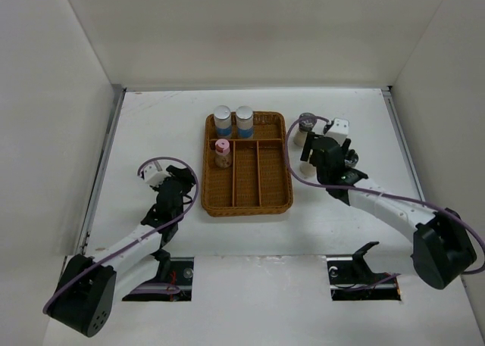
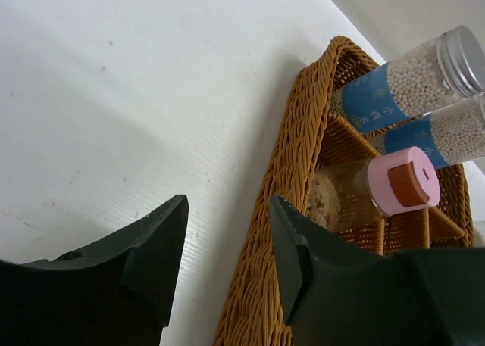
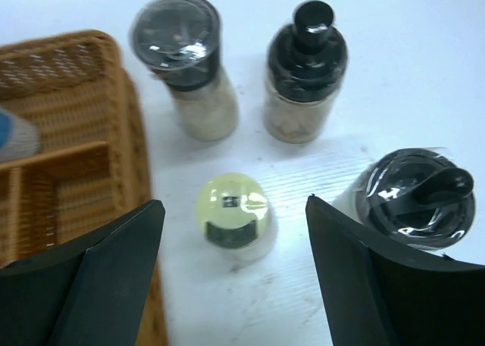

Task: Organize the condiment bottles

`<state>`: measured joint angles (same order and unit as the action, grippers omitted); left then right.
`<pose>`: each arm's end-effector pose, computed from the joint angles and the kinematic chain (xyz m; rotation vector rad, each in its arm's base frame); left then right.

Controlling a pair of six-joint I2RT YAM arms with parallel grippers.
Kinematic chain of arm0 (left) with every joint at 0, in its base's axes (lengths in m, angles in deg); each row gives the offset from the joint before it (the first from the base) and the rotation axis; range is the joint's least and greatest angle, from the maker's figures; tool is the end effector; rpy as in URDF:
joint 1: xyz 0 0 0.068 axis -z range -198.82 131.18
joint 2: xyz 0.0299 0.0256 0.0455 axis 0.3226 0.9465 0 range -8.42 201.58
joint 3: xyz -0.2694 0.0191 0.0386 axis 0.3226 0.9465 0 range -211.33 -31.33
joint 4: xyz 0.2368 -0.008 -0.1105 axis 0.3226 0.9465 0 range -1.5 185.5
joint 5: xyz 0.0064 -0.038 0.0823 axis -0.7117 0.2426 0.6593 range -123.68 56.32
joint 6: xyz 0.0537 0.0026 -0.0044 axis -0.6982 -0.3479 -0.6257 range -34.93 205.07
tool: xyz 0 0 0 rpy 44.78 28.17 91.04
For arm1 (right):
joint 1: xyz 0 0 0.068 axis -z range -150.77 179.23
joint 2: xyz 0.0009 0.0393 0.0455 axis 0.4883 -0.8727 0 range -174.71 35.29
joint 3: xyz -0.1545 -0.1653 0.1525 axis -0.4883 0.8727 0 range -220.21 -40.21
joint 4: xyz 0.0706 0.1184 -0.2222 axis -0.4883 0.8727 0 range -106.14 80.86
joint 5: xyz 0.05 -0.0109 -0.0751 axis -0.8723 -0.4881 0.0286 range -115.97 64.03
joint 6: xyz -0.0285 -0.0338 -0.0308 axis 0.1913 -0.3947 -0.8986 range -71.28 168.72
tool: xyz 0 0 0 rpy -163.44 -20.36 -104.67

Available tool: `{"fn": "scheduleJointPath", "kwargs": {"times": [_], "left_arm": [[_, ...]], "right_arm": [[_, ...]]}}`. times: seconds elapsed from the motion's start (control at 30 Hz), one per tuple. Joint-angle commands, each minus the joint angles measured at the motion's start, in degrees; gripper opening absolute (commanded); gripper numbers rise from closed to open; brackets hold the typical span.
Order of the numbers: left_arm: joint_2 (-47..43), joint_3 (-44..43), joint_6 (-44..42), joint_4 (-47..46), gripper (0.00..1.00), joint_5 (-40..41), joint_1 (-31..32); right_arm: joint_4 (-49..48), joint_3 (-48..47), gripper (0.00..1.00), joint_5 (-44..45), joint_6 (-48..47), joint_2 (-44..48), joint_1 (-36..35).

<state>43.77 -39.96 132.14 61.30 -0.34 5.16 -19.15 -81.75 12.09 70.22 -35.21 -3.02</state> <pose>0.1693 -0.0539 0.1675 -0.7462 1.6614 -0.3401 0.2374 0.1238 0.2516 0.2277 1.9094 -0.0468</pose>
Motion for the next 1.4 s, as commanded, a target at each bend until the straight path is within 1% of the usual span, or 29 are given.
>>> {"fn": "scheduleJointPath", "kwargs": {"times": [0.0, 0.17, 0.3, 0.43, 0.47, 0.57, 0.67, 0.77, 0.83, 0.97, 1.17, 1.37], "left_arm": [[1.2, 0.1, 2.9, -4.5, 0.46, -3.5, -1.0], [0.1, 0.8, 3.1, -5.1, 0.46, -4.2, -2.3], [0.3, 0.9, 3.1, -5.2, 0.48, -4.2, -2.3], [1.1, 0.6, 3.2, -5.3, 0.48, -4.8, -2.4], [1.1, 0.6, 3.2, -5.3, 0.49, -4.7, -2.4], [0.8, 0.8, 3.2, -5.3, 0.49, -4.8, -2.7], [0.6, 0.8, 3.2, -5.3, 0.5, -4.5, -2.4], [1.3, 0.6, 3.4, -5.4, 0.5, -4.9, -2.7], [1.2, 0.7, 3.6, -5.7, 0.51, -4.9, -2.5], [0.9, 1.1, 3.6, -6.0, 0.52, -5.0, -2.7], [-0.9, 1.9, 3.3, -6.0, 0.53, -5.3, -3.2], [-0.9, 2.0, 3.6, -6.0, 0.53, -5.7, -3.4]], "right_arm": [[1.9, -3.6, 0.83, 1.0, -1.6, -3.1, 1.4], [1.0, -4.8, 0.82, -1.8, -1.7, -7.2, 2.6], [-1.6, -5.5, 0.75, -4.3, -0.8, -10.5, 4.4], [-2.5, -7.8, 0.52, -5.5, -0.8, -13.9, 5.5], [-2.8, -7.8, 0.48, -5.1, -0.8, -13.5, 5.3], [-2.4, -7.5, 0.43, -3.7, -0.9, -9.8, 5.1], [-2.3, -7.2, 0.42, -1.2, -1.5, -4.1, 3.4], [-2.8, -9.3, 0.42, -3.0, -1.8, -1.9, -0.9], [-2.9, -11.8, 0.42, -5.4, -1.9, -3.8, -4.3], [-5.7, -17.6, 0.42, -8.2, -2.0, -10.8, -10.2], [-8.2, -24.9, 0.41, -12.6, -2.2, -19.5, -14.1], [-8.4, -29.2, 0.42, -14.2, -1.8, -26.7, -14.9]]}}
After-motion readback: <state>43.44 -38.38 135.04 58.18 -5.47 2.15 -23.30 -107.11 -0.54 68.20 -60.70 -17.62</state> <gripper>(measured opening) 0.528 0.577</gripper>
